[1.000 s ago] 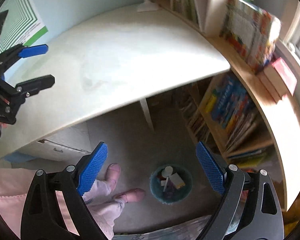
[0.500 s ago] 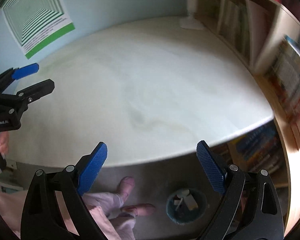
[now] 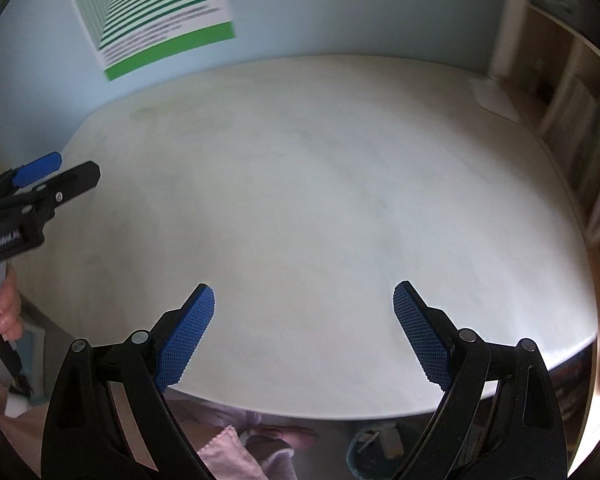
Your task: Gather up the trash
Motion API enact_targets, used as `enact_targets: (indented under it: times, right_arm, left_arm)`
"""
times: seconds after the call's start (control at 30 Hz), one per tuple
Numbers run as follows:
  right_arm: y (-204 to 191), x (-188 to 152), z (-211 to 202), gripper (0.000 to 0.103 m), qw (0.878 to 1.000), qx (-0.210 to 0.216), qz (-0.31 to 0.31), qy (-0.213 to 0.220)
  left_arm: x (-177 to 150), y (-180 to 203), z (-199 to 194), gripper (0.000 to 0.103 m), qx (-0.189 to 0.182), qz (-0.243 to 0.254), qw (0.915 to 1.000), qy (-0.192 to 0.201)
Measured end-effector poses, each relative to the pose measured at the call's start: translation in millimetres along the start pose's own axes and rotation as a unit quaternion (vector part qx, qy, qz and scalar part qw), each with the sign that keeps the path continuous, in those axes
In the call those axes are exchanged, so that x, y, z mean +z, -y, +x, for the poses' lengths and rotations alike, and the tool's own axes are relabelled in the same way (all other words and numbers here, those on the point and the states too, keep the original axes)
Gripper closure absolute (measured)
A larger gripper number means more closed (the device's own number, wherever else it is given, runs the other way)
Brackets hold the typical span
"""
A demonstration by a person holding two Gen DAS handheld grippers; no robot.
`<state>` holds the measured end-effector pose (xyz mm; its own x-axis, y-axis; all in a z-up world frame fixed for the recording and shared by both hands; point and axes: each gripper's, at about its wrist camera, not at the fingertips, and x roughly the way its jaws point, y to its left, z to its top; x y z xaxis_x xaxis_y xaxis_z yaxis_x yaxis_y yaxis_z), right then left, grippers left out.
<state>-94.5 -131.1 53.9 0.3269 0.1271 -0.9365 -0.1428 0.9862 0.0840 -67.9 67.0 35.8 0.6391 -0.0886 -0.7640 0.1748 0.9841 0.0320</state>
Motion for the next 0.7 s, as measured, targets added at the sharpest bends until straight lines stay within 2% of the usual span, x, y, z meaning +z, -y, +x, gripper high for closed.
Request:
enact_targets:
  times: [0.17, 0.37, 0.7]
  right_arm:
    - [-25, 18, 13, 0.013, 0.999, 0.019, -0.029, -0.003]
    - [-49, 38, 24, 0.013, 0.998, 0.033, -0.054, -0.003]
    - [-69, 47, 33, 0.013, 0.997, 0.043, -0.069, -0.006]
  left_arm:
    - [-2, -36, -1, 0.007, 0.037, -0.031, 0.9988, 0.004]
    - [-6, -63, 0, 0.007, 0.064, -0.057, 0.9963, 0.005]
    - [-12, -86, 3, 0.007, 0.071, -0.075, 0.9947, -0.007]
